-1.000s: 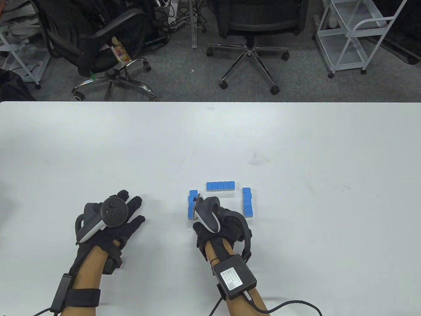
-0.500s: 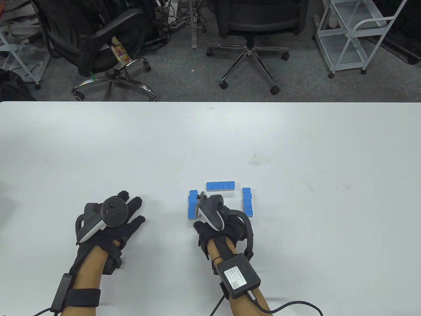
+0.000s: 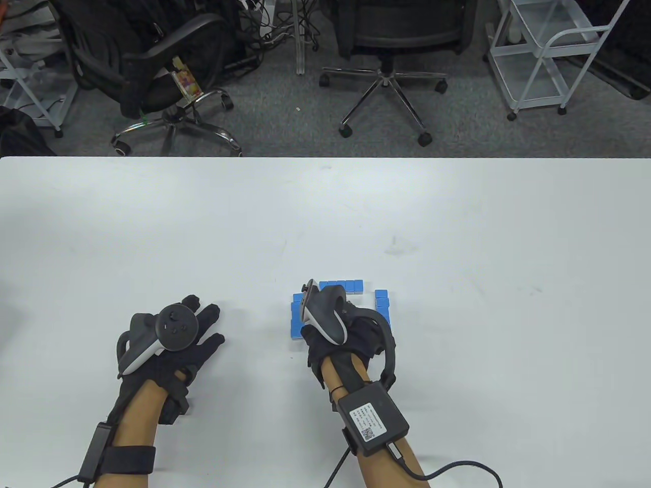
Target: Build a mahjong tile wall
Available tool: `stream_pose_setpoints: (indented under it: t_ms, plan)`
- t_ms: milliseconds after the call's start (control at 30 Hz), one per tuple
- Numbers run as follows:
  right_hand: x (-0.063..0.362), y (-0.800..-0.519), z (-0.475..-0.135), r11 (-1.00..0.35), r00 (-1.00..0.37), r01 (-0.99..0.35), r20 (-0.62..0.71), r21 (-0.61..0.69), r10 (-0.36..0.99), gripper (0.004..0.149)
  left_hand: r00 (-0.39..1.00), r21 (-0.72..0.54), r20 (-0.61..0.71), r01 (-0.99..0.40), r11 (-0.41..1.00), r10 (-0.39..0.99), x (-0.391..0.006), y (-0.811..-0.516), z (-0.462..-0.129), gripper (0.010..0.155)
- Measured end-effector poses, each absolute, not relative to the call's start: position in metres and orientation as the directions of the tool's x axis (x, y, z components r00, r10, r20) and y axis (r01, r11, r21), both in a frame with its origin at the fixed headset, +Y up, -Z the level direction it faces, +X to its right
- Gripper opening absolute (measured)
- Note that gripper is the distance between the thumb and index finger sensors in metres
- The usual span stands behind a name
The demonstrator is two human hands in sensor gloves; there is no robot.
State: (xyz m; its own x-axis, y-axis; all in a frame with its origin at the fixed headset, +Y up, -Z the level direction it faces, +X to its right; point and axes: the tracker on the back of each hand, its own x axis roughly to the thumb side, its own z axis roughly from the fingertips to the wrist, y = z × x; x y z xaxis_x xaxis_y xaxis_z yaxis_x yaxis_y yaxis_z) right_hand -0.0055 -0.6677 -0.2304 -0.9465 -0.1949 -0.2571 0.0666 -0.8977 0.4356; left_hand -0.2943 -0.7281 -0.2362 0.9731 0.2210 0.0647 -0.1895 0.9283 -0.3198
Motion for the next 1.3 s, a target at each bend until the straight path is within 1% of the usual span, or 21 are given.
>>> stream_pose_setpoints:
  t_ms: [67, 100, 133, 167, 233, 267, 333, 400, 500, 600, 667, 733, 767, 800, 867, 933, 967, 1000, 1033, 1100, 1300]
  plan:
    - [0.009, -0.638, -0.233, -0.935, -0.95, 0.007, -0.29, 0.355, -0.118, 0.09, 0.972, -0.322, 0.064, -0.194, 0.927, 0.225, -0.294, -0.728, -0.237, 0.067]
    - [0.014, -0.63, -0.233, -0.95, -0.95, -0.001, -0.297, 0.313, -0.097, 0.088, 0.972, -0.322, 0.063, -0.195, 0.926, 0.226, -0.294, -0.728, -0.236, 0.067]
    - [0.018, -0.623, -0.235, -0.959, -0.95, 0.002, -0.299, 0.284, -0.09, 0.087, 0.972, -0.323, 0.062, -0.195, 0.926, 0.226, -0.295, -0.728, -0.237, 0.067]
    - [0.025, -0.608, -0.243, -0.975, -0.955, 0.025, -0.282, 0.22, -0.088, 0.085, 0.972, -0.322, 0.061, -0.194, 0.926, 0.225, -0.295, -0.728, -0.237, 0.068]
    - [0.04, -0.592, -0.243, -0.988, -0.957, 0.051, -0.275, 0.143, -0.089, 0.081, 0.972, -0.322, 0.06, -0.196, 0.926, 0.226, -0.295, -0.728, -0.237, 0.067]
    - [0.046, -0.587, -0.242, -0.993, -0.956, 0.057, -0.282, 0.103, -0.084, 0.08, 0.972, -0.322, 0.059, -0.197, 0.926, 0.227, -0.295, -0.728, -0.236, 0.067]
    - [0.064, -0.572, -0.239, -0.994, -0.952, 0.093, -0.296, -0.051, -0.074, 0.075, 0.973, -0.319, 0.058, -0.195, 0.927, 0.224, -0.295, -0.728, -0.236, 0.067]
    - [0.083, -0.562, -0.235, -0.976, -0.948, 0.125, -0.312, -0.176, -0.065, 0.071, 0.974, -0.315, 0.058, -0.191, 0.93, 0.219, -0.295, -0.728, -0.236, 0.067]
    - [0.111, -0.559, -0.226, -0.938, -0.945, 0.127, -0.327, -0.323, -0.015, 0.066, 0.974, -0.312, 0.056, -0.192, 0.93, 0.22, -0.296, -0.728, -0.236, 0.067]
    - [0.135, -0.571, -0.217, -0.901, -0.938, 0.134, -0.347, -0.413, 0.02, 0.062, 0.975, -0.314, 0.055, -0.19, 0.93, 0.218, -0.296, -0.729, -0.236, 0.067]
    - [0.149, -0.588, -0.212, -0.888, -0.937, 0.138, -0.348, -0.438, 0.026, 0.061, 0.975, -0.31, 0.054, -0.189, 0.932, 0.215, -0.296, -0.728, -0.236, 0.067]
    - [0.157, -0.605, -0.21, -0.89, -0.94, 0.112, -0.338, -0.441, 0.049, 0.062, 0.975, -0.303, 0.053, -0.19, 0.934, 0.216, -0.296, -0.728, -0.236, 0.067]
    - [0.167, -0.623, -0.212, -0.927, -0.949, 0.029, -0.301, -0.374, 0.092, 0.063, 0.975, -0.297, 0.052, -0.194, 0.935, 0.218, -0.297, -0.729, -0.236, 0.068]
    - [0.172, -0.637, -0.213, -0.94, -0.94, -0.012, -0.318, -0.341, 0.128, 0.065, 0.974, -0.291, 0.051, -0.198, 0.936, 0.222, -0.297, -0.728, -0.236, 0.068]
    - [0.181, -0.661, -0.215, -0.946, -0.927, -0.065, -0.331, -0.319, 0.175, 0.069, 0.972, -0.282, 0.045, -0.207, 0.937, 0.229, -0.298, -0.729, -0.236, 0.069]
    - [0.188, -0.683, -0.218, -0.961, -0.92, -0.069, -0.356, -0.267, 0.165, 0.075, 0.973, -0.275, 0.041, -0.209, 0.938, 0.229, -0.299, -0.728, -0.236, 0.069]
    - [0.191, -0.692, -0.223, -0.976, -0.922, -0.057, -0.364, -0.209, 0.132, 0.077, 0.973, -0.269, 0.04, -0.209, 0.94, 0.228, -0.3, -0.728, -0.236, 0.069]
    - [0.193, -0.695, -0.225, -0.987, -0.923, -0.036, -0.373, -0.154, 0.092, 0.079, 0.973, -0.267, 0.039, -0.21, 0.94, 0.228, -0.3, -0.728, -0.237, 0.069]
    - [0.197, -0.699, -0.226, -0.991, -0.919, -0.011, -0.388, -0.135, 0.063, 0.081, 0.972, -0.265, 0.035, -0.214, 0.94, 0.231, -0.301, -0.728, -0.237, 0.069]
    - [0.202, -0.704, -0.229, -0.985, -0.918, -0.02, -0.388, -0.174, 0.087, 0.081, 0.972, -0.256, 0.033, -0.217, 0.942, 0.233, -0.301, -0.727, -0.236, 0.069]
    - [0.223, -0.722, -0.23, -0.992, -0.883, -0.017, -0.463, -0.124, 0.073, 0.082, 0.975, -0.236, 0.024, -0.211, 0.949, 0.222, -0.302, -0.727, -0.236, 0.069]
